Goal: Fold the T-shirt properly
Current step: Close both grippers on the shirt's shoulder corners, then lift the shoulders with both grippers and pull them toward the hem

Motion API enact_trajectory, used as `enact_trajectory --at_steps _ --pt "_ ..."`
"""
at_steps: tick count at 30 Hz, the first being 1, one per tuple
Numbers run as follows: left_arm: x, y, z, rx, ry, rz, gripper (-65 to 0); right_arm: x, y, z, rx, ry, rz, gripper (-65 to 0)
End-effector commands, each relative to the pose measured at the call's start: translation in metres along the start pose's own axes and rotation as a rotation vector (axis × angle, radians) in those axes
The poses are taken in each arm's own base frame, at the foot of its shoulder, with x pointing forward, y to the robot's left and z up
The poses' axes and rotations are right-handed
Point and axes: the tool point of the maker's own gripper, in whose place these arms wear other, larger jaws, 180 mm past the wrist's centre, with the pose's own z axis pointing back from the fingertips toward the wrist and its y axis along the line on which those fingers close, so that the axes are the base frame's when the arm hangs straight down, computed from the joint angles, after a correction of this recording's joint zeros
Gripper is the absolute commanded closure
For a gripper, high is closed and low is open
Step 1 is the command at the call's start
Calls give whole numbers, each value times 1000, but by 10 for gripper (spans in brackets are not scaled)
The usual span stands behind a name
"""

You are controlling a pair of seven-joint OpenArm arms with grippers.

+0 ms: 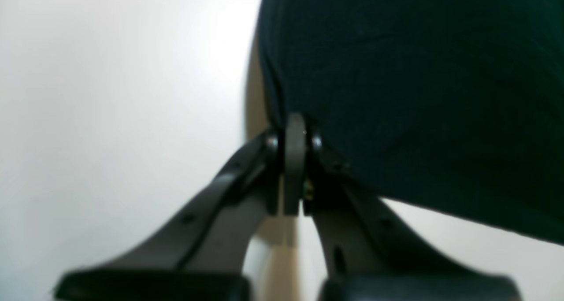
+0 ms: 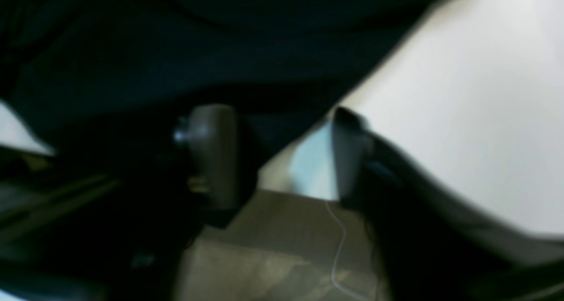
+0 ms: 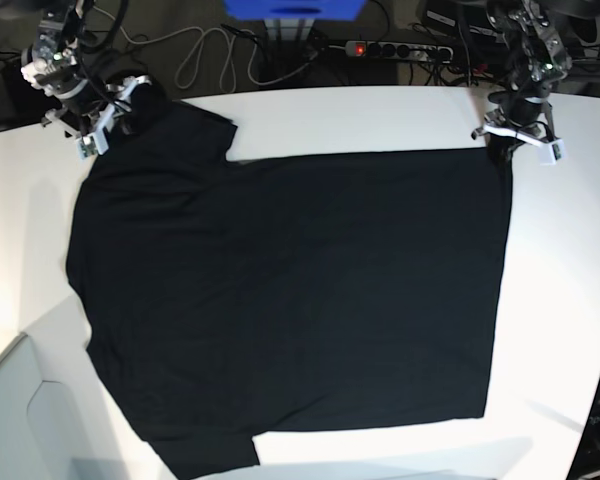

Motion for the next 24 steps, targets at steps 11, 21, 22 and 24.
enact_trajectory --at_steps 11,21,22,24 --pt "-2 6 4 21 18 -19 0 0 1 15 -10 82 98 -1" --pt "21 -9 25 5 -41 -101 0 57 11 58 -74 -75 233 -1" --pt "22 -7 29 14 -43 -104 0 60 12 61 -75 -86 241 -1" --pt "26 -5 34 25 -57 -101 0 62 14 64 -77 -91 249 -1"
